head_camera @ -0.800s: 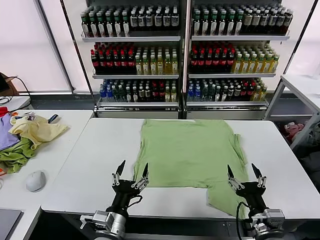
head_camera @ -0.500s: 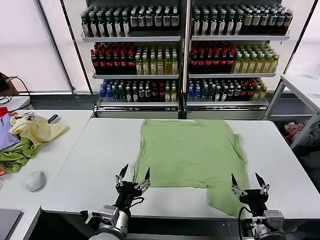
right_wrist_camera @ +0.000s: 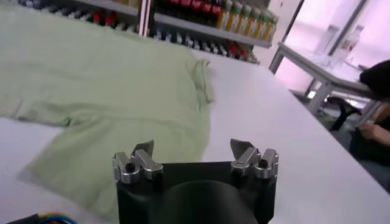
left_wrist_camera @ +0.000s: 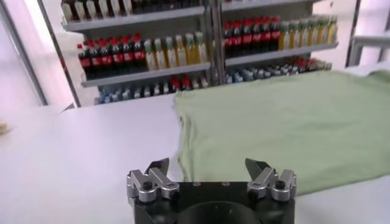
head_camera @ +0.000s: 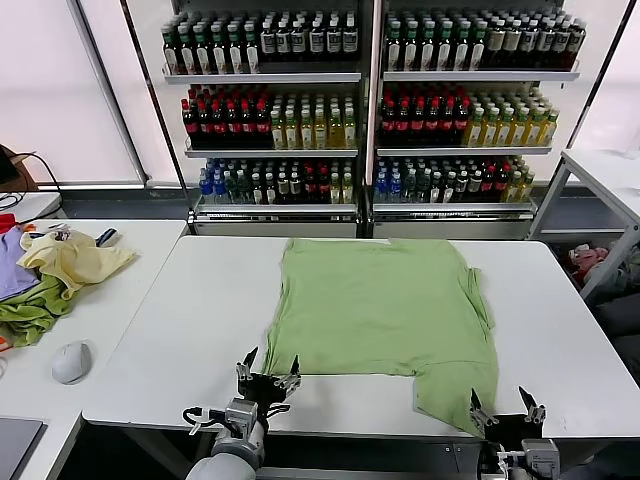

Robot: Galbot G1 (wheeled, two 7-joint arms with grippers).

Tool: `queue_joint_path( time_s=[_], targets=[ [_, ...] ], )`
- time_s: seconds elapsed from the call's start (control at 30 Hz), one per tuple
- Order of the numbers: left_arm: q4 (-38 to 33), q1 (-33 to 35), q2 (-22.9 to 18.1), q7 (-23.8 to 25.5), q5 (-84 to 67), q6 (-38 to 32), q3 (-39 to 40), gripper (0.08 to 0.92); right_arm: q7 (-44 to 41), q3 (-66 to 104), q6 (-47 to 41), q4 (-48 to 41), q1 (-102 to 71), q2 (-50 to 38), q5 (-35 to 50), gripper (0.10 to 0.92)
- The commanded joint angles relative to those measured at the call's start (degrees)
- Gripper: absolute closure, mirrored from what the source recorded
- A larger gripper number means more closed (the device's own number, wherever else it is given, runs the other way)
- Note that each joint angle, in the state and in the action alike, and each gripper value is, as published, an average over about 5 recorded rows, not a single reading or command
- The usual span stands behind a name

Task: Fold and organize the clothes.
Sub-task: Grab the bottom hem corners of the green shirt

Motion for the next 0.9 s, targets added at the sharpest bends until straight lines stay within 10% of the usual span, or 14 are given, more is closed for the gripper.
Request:
queue_joint_path(
  time_s=[0.03,0.37,0.9],
  targets=[
    [2.8,-0.9,0.2,-3.4,0.9,3.8,0.8,0.177,-0.2,-0.3,-2.1,0.0,-2.0,0.7,-1.8,0.203],
    [3.1,-1.9,0.6,-3.1,-4.6,3.7,1.0,0.194,-0.2,-1.0,-2.8,-1.5,-2.1,1.2,0.8,0.379],
    [3.1,-2.6,2.8,-2.4,-7.2,3.6,0.8,0.622,-1.7,0.4,-2.9,-0.9,-1.7,0.2,5.8,0.828]
  ],
)
